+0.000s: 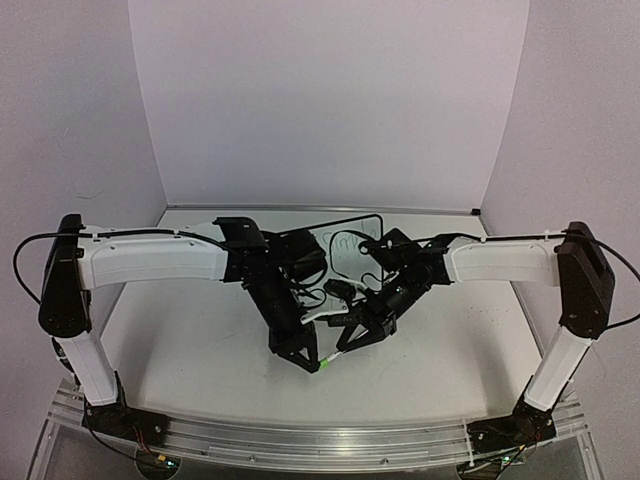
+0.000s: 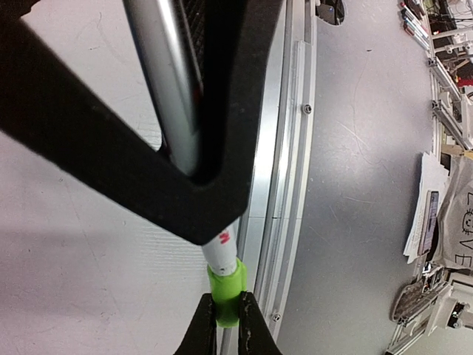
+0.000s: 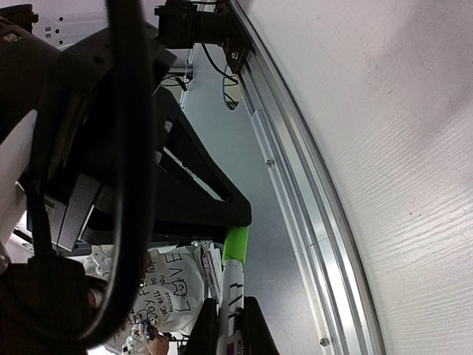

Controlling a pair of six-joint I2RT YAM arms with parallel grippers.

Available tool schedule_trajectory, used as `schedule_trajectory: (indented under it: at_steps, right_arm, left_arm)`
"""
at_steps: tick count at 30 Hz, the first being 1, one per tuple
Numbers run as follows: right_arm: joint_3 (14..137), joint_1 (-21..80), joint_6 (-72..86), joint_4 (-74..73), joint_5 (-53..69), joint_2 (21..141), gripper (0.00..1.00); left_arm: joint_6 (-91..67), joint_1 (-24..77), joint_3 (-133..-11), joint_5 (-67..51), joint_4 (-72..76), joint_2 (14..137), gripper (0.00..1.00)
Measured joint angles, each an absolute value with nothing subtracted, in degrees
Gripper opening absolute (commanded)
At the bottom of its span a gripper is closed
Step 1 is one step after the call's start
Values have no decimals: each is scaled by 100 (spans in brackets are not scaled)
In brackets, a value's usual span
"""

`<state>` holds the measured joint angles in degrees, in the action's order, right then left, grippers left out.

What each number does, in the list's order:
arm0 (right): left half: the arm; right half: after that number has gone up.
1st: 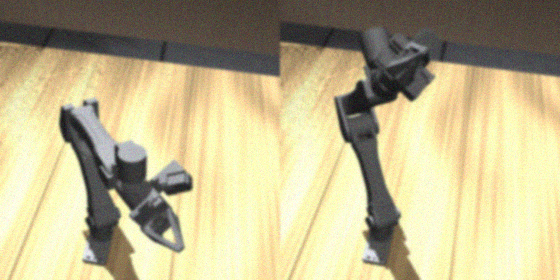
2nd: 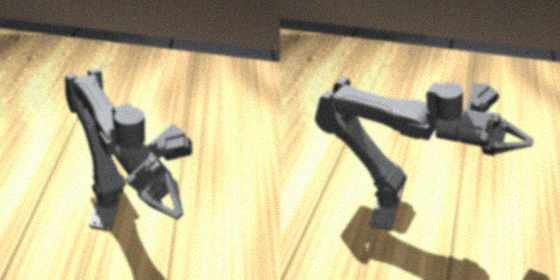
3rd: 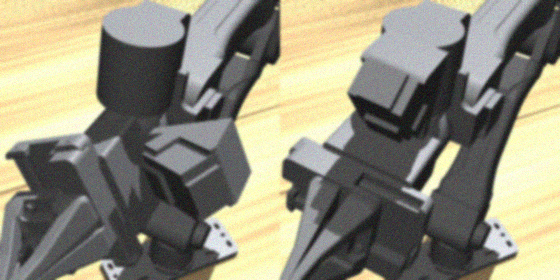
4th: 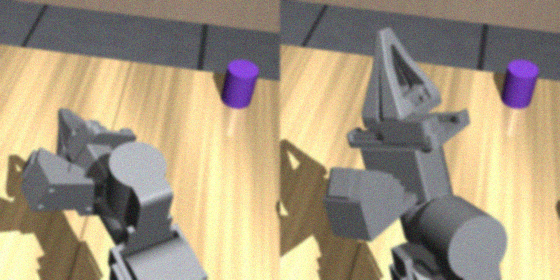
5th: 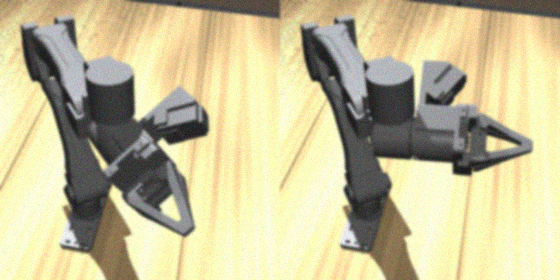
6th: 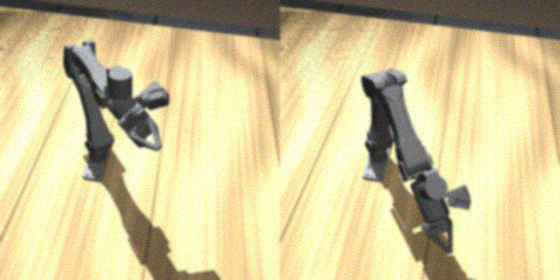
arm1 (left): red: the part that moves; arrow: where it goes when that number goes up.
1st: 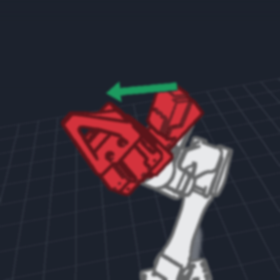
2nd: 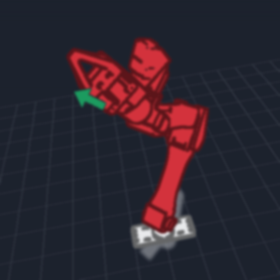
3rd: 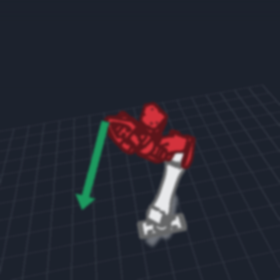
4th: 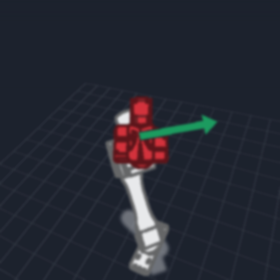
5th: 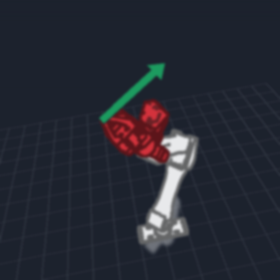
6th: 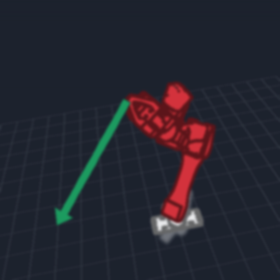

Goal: Write a sentence on the whiteboard
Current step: Insert the whiteboard marker without the cap into the pen cap.

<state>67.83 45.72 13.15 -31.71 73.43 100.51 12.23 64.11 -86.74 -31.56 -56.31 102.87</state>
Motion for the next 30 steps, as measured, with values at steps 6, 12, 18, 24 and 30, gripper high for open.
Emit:
schedule_trajectory:
  at_steps: [6,12,18,24,30]
  right_arm:
    - [6814,4558,1357,-3179,7258,10047,0]
    - [6814,4558,1283,-3186,7255,10013,0]
    - [6814,4557,1267,-3187,7315,9953,0]
    - [6816,4556,1269,-3183,7354,9950,0]
    - [6808,4434,1269,-3146,7202,9753,0]
  left_arm:
    - [1264,6412,-8677,-3096,-5601,10278,0]
    - [1314,6412,-8737,-3121,-5645,10278,0]
    - [1337,6412,-8888,-3125,-5787,10285,0]
    - [1415,6414,-9190,-3118,-6148,10442,0]
    - [1632,6412,-9453,-2843,-6320,10505,16]
